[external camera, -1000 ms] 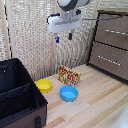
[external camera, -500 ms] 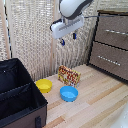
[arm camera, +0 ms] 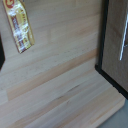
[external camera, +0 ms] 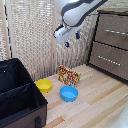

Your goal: Kindly move your gripper toward the top drawer's handle. With caution, hold the handle robustly using your gripper and pull open the top drawer. Let the handle go. Relocate your gripper to the bowl placed in the background. Gently hold the bowl using your gripper. Bring the gripper and the bowl to the ajar drawer. Softly release the bowl into it.

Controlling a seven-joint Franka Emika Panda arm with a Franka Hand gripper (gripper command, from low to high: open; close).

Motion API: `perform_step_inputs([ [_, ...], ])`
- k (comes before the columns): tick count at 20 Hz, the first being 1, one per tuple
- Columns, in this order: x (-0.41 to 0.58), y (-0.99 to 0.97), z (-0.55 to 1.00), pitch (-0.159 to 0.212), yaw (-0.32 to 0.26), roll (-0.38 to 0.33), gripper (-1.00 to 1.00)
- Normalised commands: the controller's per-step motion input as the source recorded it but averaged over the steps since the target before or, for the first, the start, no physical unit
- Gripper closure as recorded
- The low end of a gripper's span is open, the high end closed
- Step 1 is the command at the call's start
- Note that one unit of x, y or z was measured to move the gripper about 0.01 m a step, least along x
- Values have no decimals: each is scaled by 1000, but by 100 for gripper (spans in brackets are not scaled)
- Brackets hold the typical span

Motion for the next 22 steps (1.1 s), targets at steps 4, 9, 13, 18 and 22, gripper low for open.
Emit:
perform_step_inputs([
  [4, 179, 49, 0, 54, 74, -375, -100],
  [9, 249, 127, 150, 42, 62, -348, -100],
  [13, 131, 208, 749, 27, 25, -183, -100],
  [18, 114, 69, 631, 32, 0, -221, -100],
  [22, 139, -185, 177, 40, -8, -343, -100],
])
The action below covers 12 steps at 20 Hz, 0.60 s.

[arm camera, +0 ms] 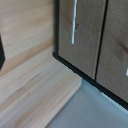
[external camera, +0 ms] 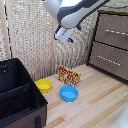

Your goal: Kindly move your gripper toward the top drawer's handle. With caution, hold the handle robustly using your gripper and pull open the top drawer. Let the handle go. Relocate your gripper to the bowl placed in the background. Gently hold the bowl using your gripper. Bring the gripper and the bowl to the ajar drawer. Softly release the bowl into it.

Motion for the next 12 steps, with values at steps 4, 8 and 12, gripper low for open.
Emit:
perform_step_inputs([
  [4, 127, -323, 0, 40, -14, -375, -100],
  [8, 36, -480, 0, 26, -3, -363, -100],
  [12, -41, -617, 0, 13, 0, -330, -100],
])
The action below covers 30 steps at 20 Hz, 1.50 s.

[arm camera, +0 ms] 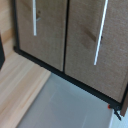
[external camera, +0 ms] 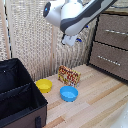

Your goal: Kindly move your gripper toward the top drawer's handle. With caution, hold the handle robustly using your gripper and pull open the top drawer. Let the handle go. Relocate your gripper to the bowl placed in the background. Gently hold the bowl using your gripper. Bring the gripper and the bowl to the ajar drawer. Softly release the bowl into it.

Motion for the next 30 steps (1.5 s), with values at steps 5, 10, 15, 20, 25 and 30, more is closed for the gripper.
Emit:
perform_step_inputs([
  [5, -170, -649, 142, 1, 60, -207, -100],
  [10, -65, -465, 57, -1, 207, -106, -100],
  [15, -185, -267, -26, 0, 270, -85, -100],
  [20, -465, -387, -17, -5, 173, -111, -100],
  [25, -443, -610, 0, -19, 114, -102, -100],
  [30, -153, -681, 0, -22, 153, -57, -100],
])
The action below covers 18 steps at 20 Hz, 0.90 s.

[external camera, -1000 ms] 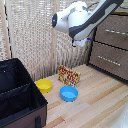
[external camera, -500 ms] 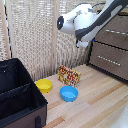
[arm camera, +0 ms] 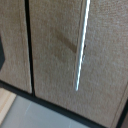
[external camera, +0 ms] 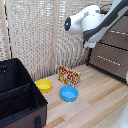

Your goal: Kindly move your gripper toward the top drawer's handle. With caution, hold the handle robustly using your gripper and pull open the top drawer. Let the handle go. Relocate your gripper to the bowl placed in the background. Gently hold the bowl using your gripper. Bring the gripper and the bowl to the ajar drawer. Softly release the bowl into it.

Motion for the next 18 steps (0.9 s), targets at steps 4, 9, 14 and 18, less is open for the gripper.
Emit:
perform_step_inputs([
  [4, -76, -704, 0, -17, 156, -46, -100],
  [9, -113, -715, 3, -17, 147, -38, -100],
  [14, -110, -536, 22, -3, 62, -15, 100],
  [18, 11, -27, 0, 0, 0, 0, 100],
])
